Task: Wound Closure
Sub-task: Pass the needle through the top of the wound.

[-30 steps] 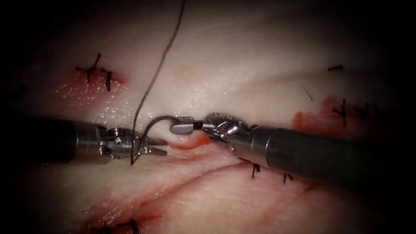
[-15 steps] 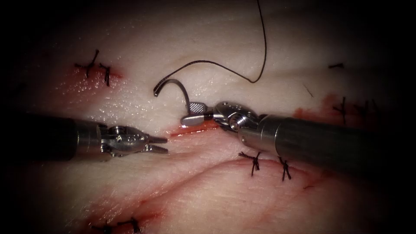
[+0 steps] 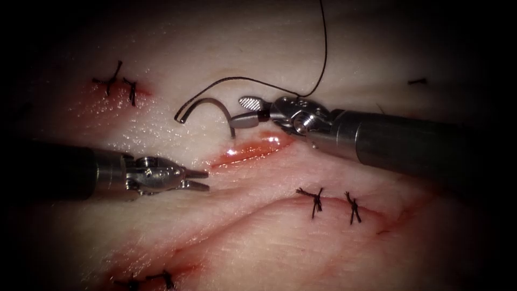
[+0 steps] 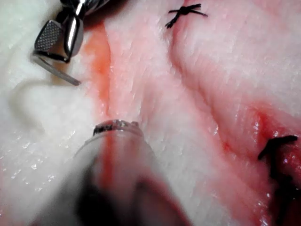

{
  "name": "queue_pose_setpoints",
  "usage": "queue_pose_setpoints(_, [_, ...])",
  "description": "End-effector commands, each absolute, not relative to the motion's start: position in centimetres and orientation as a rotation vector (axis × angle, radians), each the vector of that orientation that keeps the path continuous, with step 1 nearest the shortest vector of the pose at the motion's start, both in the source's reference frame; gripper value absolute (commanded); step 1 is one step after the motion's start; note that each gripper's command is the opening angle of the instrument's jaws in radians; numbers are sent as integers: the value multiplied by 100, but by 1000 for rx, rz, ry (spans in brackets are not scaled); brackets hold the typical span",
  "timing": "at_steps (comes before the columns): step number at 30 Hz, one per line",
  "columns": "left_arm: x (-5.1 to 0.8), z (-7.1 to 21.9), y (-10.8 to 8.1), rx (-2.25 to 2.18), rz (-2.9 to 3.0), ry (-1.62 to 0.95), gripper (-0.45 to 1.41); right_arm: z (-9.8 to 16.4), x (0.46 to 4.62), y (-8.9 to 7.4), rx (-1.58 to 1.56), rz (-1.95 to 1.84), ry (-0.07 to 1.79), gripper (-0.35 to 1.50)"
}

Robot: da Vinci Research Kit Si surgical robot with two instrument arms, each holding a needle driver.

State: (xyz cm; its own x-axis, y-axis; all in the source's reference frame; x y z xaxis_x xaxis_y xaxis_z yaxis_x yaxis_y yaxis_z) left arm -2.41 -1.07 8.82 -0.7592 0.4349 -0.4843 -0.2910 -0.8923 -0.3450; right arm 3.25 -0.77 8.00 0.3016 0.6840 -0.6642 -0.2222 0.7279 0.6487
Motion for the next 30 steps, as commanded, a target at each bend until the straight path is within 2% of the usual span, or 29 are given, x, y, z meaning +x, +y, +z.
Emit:
queue_pose_setpoints(1, [-248,887,-106,-806,2605,-350,28,797,343,-67,487,543,1081,136])
queue_pose_setpoints(11, [-249,888,-107,-805,2604,-347,28,769,370,-55,341,196,1047,131])
queue_pose_setpoints(25, [-249,888,-107,-805,2604,-347,24,772,397,-60,233,49,1042,120])
queue_pose_setpoints(27, [-249,888,-107,-805,2604,-347,24,772,401,-62,217,30,1045,104])
queue_pose_setpoints(28, [-249,888,-107,-805,2604,-347,24,772,401,-62,217,30,1045,104])
queue_pose_setpoints(29, [-249,888,-107,-804,2604,-346,24,772,401,-62,212,18,1044,88])
queue_pose_setpoints(30, [-250,888,-107,-804,2604,-346,24,772,401,-62,211,19,1047,37])
